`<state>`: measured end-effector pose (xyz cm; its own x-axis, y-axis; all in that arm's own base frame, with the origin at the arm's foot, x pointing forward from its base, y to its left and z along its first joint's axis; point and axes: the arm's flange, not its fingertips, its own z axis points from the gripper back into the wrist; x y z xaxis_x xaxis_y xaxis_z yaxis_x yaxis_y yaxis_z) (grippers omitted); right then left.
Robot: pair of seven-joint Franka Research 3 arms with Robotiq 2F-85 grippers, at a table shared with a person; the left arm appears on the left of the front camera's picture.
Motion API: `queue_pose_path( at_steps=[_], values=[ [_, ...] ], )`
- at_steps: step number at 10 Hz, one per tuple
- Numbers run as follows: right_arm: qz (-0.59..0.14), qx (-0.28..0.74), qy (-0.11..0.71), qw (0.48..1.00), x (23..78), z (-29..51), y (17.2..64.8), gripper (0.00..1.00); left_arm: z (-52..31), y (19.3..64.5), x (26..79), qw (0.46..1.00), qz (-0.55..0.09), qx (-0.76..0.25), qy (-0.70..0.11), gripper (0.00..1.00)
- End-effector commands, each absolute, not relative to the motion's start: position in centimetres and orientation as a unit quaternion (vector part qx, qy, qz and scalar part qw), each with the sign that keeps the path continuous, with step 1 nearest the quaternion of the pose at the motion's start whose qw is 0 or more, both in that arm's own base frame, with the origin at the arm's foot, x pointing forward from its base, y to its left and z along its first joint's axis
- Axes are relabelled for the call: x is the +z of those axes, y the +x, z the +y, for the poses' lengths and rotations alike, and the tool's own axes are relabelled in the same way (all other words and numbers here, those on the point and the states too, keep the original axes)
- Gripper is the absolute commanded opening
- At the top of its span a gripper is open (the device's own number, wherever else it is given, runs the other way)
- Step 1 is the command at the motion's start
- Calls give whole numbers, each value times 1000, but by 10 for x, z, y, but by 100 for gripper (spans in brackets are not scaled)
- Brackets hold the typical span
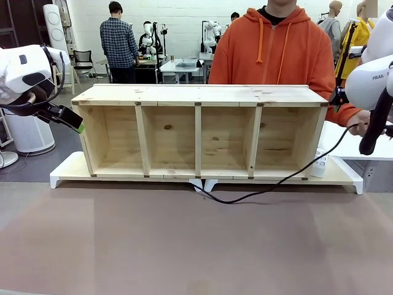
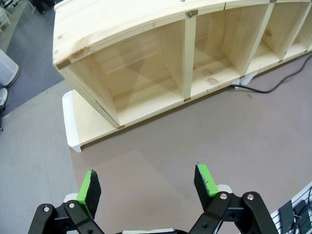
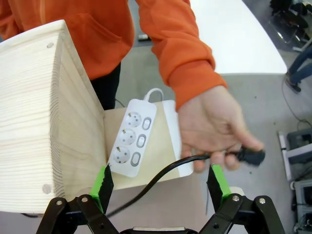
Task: Perform cable management.
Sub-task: Release the Power Cable when the human grasps it.
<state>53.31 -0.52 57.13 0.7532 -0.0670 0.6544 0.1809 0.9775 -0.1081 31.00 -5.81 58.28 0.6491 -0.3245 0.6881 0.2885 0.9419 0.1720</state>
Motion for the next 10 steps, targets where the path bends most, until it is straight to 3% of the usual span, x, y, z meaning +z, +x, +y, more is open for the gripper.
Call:
queue_pose_path(
  at_steps=[1, 10],
  values=[
    [-344, -63, -83, 933, 571, -2, 533, 100, -58, 311, 583, 907, -387, -166, 25, 100],
    [-344, -63, -83, 933, 571, -2, 533, 100, -58, 311, 583, 907, -387, -166, 25, 100]
  ],
)
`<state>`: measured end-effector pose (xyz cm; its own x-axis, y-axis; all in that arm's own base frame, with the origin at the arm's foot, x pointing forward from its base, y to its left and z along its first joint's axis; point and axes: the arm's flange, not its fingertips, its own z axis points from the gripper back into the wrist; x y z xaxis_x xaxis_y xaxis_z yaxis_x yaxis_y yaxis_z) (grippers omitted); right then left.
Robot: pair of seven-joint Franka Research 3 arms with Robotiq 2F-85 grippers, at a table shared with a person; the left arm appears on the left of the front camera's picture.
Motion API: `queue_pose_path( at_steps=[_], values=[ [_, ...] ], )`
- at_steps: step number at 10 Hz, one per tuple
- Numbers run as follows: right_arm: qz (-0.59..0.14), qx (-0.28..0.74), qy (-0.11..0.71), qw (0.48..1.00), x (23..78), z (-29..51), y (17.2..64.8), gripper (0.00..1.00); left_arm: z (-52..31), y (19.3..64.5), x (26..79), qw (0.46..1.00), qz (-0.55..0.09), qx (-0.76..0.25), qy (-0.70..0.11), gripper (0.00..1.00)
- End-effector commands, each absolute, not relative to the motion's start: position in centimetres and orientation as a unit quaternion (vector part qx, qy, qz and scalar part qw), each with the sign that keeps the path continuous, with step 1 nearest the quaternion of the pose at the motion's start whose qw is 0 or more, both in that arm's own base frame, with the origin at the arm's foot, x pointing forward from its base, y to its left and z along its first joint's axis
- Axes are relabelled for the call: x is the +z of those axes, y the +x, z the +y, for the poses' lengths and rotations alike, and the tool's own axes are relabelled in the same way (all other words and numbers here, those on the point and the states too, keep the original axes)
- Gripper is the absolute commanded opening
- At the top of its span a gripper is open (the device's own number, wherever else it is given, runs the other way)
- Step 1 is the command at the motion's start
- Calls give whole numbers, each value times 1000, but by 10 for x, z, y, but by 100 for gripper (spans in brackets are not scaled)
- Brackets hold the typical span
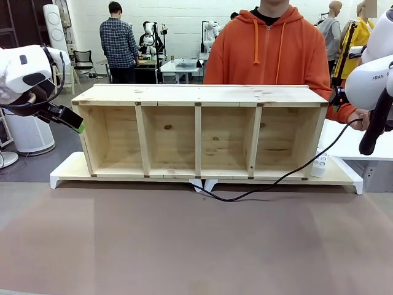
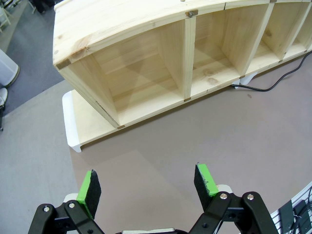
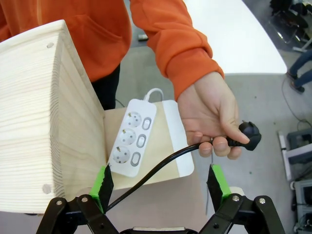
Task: Perform cable management.
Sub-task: Release the Power Cable when the human grasps it.
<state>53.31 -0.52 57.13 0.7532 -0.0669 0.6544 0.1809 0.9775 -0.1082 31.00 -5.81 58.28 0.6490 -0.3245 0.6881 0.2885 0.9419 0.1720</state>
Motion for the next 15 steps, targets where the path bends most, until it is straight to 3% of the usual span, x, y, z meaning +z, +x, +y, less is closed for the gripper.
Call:
queue_pose_path(
  at_steps=[1, 15],
  values=[
    [-344, -63, -83, 933, 571, -2, 533, 100, -58, 311, 583, 907, -387, -166, 25, 100],
    [-344, -63, -83, 933, 571, -2, 533, 100, -58, 311, 583, 907, -387, -166, 25, 100]
  ],
)
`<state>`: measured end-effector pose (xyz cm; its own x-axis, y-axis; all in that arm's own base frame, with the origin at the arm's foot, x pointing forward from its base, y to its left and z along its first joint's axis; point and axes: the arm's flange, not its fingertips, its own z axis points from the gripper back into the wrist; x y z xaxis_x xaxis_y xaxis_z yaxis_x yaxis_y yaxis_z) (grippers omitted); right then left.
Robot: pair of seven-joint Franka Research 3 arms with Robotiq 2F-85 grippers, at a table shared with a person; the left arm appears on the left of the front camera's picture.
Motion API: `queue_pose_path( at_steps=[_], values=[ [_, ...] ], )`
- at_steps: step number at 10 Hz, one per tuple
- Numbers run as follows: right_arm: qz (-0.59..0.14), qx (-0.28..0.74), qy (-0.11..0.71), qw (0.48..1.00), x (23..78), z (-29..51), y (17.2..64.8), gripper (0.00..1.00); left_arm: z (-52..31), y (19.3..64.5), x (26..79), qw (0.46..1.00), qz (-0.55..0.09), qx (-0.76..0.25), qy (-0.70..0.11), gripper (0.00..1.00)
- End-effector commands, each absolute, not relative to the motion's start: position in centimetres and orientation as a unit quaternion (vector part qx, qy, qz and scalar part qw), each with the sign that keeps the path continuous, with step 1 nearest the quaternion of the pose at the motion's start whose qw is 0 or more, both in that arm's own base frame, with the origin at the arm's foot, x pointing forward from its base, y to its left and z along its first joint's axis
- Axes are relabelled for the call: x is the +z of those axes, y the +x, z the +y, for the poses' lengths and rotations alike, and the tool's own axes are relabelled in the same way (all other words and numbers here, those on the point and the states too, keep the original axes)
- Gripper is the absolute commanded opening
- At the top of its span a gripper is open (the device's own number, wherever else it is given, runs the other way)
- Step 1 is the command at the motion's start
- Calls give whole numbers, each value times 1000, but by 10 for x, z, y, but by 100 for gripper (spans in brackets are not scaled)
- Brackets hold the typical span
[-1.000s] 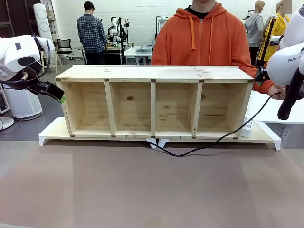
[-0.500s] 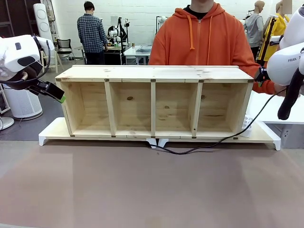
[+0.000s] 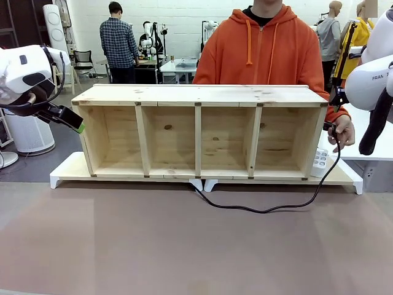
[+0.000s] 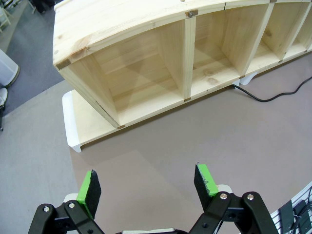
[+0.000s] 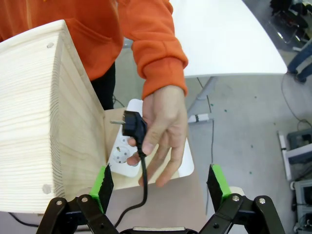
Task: Perform cable management.
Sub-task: Release the Power Cable when the human grasps it.
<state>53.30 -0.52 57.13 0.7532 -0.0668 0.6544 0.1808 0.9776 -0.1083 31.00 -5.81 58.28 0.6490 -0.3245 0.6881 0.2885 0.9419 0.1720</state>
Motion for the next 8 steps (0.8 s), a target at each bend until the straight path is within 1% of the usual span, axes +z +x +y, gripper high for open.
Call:
queue_pose_path(
  at_steps=[1, 8],
  values=[
    [-344, -63, -83, 933, 571, -2, 533, 100, -58, 311, 583, 907, -387, -166, 25, 100],
    [-344, -63, -83, 933, 571, -2, 533, 100, -58, 311, 583, 907, -387, -166, 25, 100]
  ],
)
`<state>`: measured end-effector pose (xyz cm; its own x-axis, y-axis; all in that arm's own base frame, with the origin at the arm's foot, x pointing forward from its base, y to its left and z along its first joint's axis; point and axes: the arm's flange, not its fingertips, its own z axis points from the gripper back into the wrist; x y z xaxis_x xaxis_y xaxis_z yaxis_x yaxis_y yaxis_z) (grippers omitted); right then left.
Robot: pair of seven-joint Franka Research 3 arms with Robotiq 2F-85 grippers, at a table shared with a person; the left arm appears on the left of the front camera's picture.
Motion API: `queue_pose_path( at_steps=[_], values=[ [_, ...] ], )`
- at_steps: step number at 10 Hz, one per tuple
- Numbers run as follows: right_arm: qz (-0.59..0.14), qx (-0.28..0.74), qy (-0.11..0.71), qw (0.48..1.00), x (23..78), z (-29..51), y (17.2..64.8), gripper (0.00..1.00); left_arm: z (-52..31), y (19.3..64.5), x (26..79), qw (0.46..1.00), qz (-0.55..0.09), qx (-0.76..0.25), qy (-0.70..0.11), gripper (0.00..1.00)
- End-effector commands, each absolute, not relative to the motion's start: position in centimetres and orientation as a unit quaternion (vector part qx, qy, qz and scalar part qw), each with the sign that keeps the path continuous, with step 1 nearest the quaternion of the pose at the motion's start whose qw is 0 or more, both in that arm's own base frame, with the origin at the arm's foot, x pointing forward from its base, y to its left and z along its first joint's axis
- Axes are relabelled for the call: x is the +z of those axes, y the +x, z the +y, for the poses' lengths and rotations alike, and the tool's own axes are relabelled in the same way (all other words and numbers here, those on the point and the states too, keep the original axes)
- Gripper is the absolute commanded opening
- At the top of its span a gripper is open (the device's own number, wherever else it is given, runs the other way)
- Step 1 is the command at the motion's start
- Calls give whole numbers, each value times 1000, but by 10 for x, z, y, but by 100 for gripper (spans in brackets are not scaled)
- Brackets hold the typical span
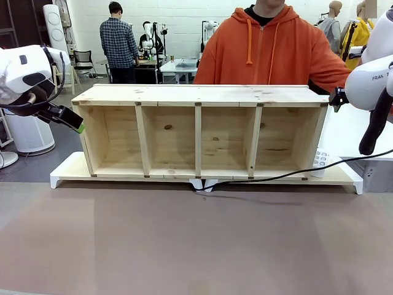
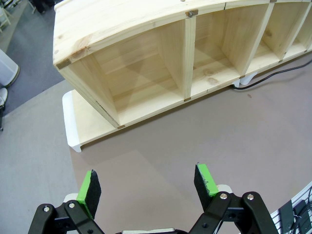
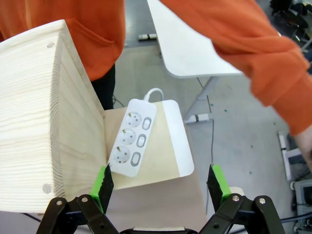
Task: Perform cable management.
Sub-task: Release the Power Cable when the human grasps it.
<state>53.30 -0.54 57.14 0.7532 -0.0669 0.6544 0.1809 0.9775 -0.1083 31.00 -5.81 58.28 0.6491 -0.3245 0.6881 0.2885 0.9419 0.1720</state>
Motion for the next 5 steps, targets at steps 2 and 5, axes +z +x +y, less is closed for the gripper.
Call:
queue_pose_path(
  at_steps=[2, 5],
  values=[
    [-344, -63, -83, 933, 571, -2, 533, 100, -58, 311, 583, 907, -387, -166, 25, 100],
    [-344, -63, -83, 933, 571, -2, 533, 100, -58, 311, 583, 907, -387, -166, 25, 100]
  ],
)
